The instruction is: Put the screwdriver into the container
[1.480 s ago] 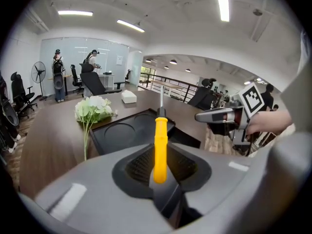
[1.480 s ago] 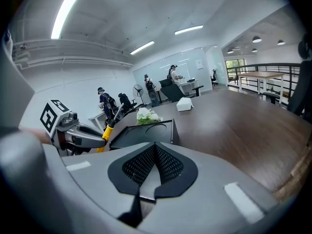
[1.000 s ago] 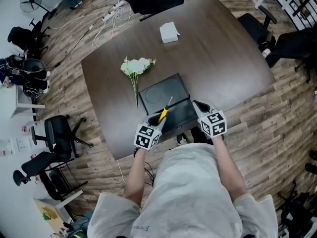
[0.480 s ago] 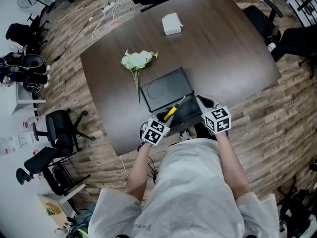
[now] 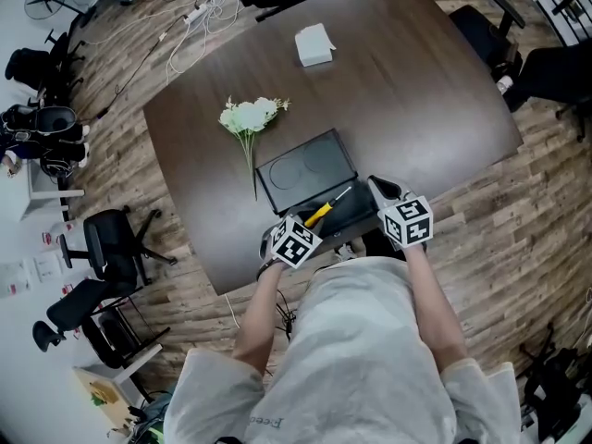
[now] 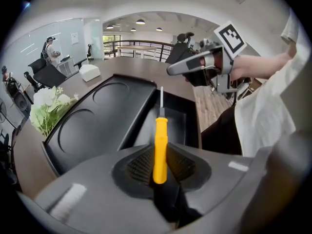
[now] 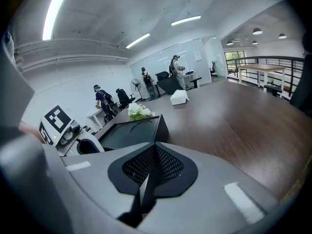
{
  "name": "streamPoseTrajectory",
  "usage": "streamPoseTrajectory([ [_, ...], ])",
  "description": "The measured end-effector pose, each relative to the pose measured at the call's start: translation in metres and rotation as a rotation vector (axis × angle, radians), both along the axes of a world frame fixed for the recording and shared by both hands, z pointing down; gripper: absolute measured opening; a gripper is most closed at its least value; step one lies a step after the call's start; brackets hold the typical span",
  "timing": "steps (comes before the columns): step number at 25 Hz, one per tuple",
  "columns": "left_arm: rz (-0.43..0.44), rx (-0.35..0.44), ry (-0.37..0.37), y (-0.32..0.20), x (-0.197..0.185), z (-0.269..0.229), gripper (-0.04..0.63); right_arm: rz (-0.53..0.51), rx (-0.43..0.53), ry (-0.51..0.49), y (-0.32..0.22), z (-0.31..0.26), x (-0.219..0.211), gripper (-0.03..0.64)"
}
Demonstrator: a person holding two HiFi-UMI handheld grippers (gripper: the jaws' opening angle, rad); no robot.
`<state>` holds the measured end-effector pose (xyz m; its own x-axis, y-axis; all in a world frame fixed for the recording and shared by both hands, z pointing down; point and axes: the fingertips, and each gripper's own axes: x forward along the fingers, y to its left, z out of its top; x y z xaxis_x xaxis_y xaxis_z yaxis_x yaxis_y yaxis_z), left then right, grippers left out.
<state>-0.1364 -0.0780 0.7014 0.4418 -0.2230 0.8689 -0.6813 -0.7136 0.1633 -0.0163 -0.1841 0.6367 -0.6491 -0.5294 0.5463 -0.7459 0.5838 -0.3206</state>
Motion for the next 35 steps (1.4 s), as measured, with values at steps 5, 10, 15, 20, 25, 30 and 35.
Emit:
streamPoseTrajectory([
  [5, 0.033, -0.032, -0.035, 0.002, 0.001, 0.012, 0.135, 0.007, -0.015, -0.002, -0.004, 0.004, 0.005, 0.002],
  [10, 0.072, -0.065, -0.084, 0.005, 0.004, 0.023, 0.135, 0.010, -0.032, -0.011, -0.007, 0.008, 0.007, 0.002],
  [15, 0.079, -0.088, -0.115, 0.003, 0.004, 0.028, 0.135, 0.000, -0.039, -0.008, -0.006, 0.010, 0.006, 0.002],
  [20, 0.077, -0.117, -0.128, 0.004, 0.007, 0.034, 0.135, 0.008, -0.048, -0.006, -0.004, 0.011, 0.009, 0.002],
  [25, 0.098, -0.130, -0.147, 0.006, 0.010, 0.043, 0.137, 0.008, -0.061, -0.005, -0.002, 0.016, 0.012, 0.002],
  [30, 0.114, -0.117, -0.159, 0.005, 0.013, 0.049, 0.137, 0.014, -0.063, 0.001, 0.000, 0.017, 0.015, 0.002],
  [35, 0.109, -0.110, -0.166, 0.003, 0.014, 0.050, 0.137, 0.019, -0.066, 0.008, 0.001, 0.017, 0.018, 0.002],
])
